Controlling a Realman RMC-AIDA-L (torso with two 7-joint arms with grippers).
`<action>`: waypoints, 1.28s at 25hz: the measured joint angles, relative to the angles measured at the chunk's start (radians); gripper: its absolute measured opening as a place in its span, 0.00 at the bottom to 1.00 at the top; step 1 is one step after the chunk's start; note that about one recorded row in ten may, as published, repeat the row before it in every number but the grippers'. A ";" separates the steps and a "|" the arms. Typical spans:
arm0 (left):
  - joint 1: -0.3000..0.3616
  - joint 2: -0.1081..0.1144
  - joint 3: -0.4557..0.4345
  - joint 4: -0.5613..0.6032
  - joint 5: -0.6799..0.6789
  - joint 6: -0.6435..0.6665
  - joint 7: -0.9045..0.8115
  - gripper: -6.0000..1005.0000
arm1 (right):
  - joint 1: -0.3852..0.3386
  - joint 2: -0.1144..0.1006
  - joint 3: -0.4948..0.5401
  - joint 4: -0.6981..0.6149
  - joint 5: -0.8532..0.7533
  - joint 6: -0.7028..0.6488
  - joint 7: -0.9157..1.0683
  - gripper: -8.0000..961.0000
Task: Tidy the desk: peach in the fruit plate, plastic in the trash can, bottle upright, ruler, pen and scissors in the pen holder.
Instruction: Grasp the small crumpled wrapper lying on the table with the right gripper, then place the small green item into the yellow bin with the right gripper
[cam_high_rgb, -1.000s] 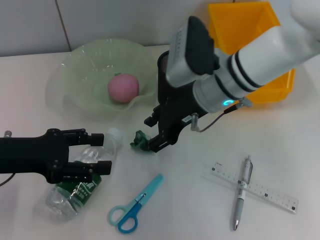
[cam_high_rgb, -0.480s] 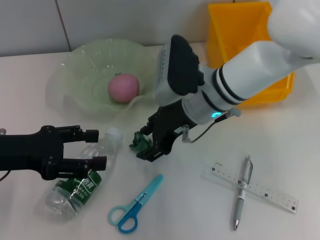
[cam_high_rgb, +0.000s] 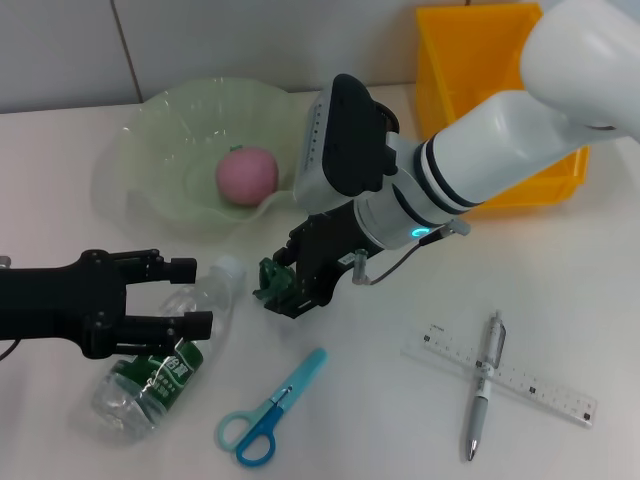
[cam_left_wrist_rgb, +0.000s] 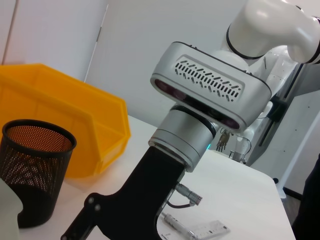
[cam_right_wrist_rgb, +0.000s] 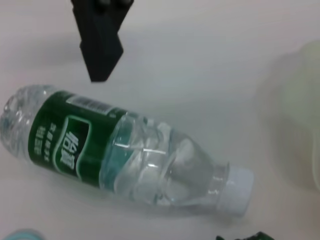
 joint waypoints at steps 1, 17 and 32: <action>0.000 0.000 0.000 0.000 0.000 0.000 0.000 0.77 | 0.000 0.000 -0.004 0.001 0.007 0.003 -0.001 0.66; 0.001 0.000 0.000 0.000 0.000 0.000 0.000 0.77 | -0.005 -0.002 -0.029 0.015 0.040 0.034 0.014 0.23; 0.001 0.000 0.000 0.001 0.000 0.007 0.000 0.77 | -0.270 -0.014 0.301 -0.487 -0.059 -0.261 0.137 0.09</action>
